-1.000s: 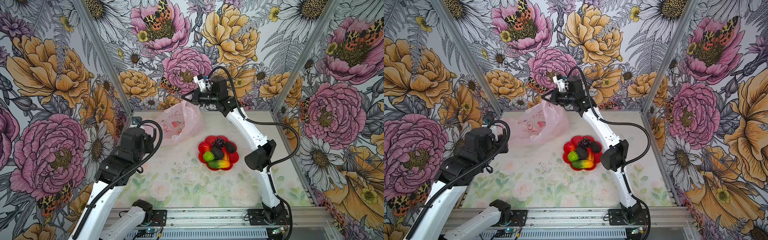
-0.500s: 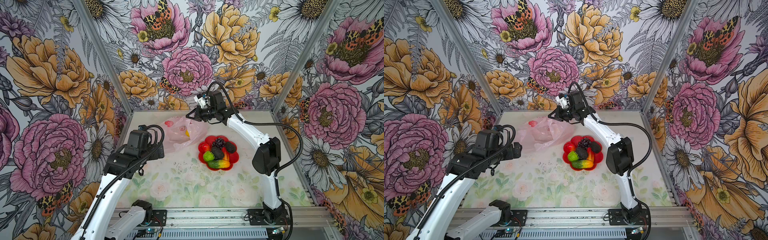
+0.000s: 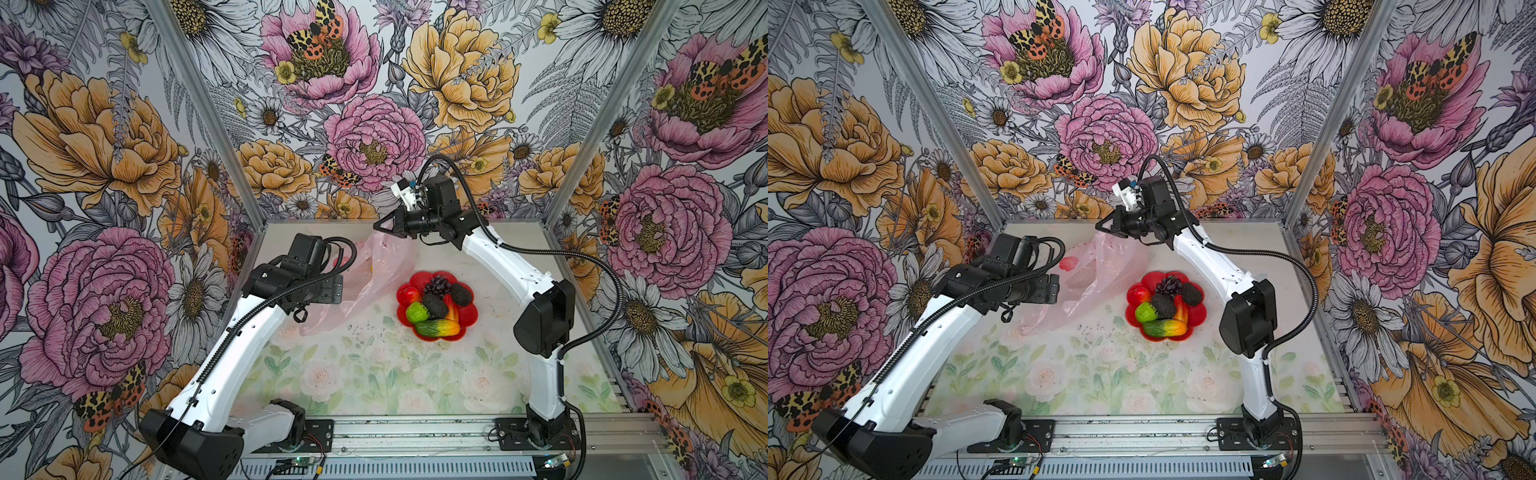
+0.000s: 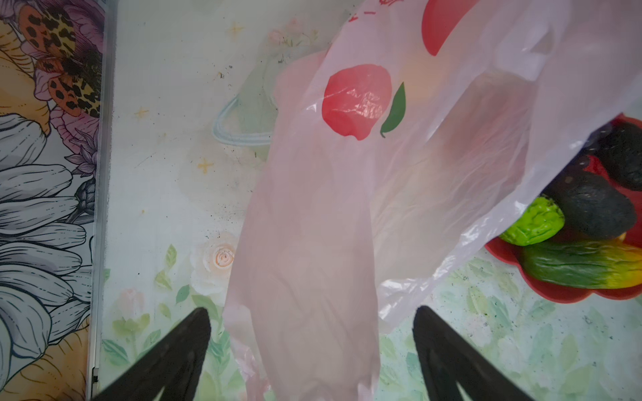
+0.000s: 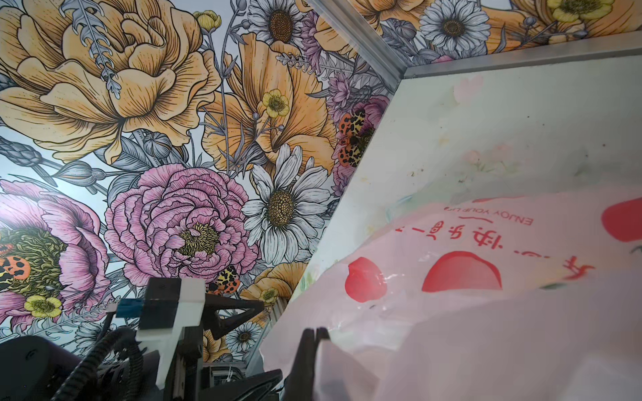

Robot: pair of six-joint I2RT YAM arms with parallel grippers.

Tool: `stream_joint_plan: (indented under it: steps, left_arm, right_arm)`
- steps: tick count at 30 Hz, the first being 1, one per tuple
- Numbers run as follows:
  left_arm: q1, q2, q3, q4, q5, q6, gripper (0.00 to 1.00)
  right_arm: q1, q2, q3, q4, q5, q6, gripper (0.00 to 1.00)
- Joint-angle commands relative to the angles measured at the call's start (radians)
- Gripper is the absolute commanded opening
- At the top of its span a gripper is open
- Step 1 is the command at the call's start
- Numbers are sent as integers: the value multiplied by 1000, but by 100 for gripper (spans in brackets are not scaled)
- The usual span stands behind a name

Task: Place the fruits into the plastic bag

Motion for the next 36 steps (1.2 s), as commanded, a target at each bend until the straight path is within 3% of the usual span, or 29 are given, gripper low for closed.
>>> stream_joint_plan:
  steps: [1, 5, 11, 22, 23, 26, 27, 28, 32, 36]
  left_arm:
    - [-26, -12, 35, -68, -33, 14, 92]
    - [-41, -42, 14, -91, -55, -2, 88]
    - [-48, -61, -60, -84, -40, -26, 70]
    - [-15, -42, -134, -33, -14, -17, 59]
    - [-10, -34, -135, -26, -23, -14, 54]
    - [23, -17, -125, -1, -23, -14, 12]
    - [40, -12, -119, 8, -17, -18, 4]
    - [55, -9, -111, 14, -11, -21, 0]
    - [133, 6, -24, 36, -11, -39, 0]
    - [218, 80, 127, 114, 66, -86, 0]
  right_arm:
    - [-7, -4, 34, 13, -21, -9, 0]
    - [-8, 40, 107, 13, -34, 14, 0]
    - [-10, 85, 182, 13, -43, 39, 0]
    - [-10, 91, 184, 7, -36, 49, 0]
    - [-10, 91, 187, 7, -35, 50, 0]
    - [-10, 90, 181, 3, -34, 48, 0]
    - [-11, 89, 176, -4, -35, 42, 0]
    - [-15, 89, 172, -13, -33, 34, 0]
    - [-41, 106, 192, -59, 26, -10, 0]
    - [-48, 234, 408, -85, 107, -2, 0]
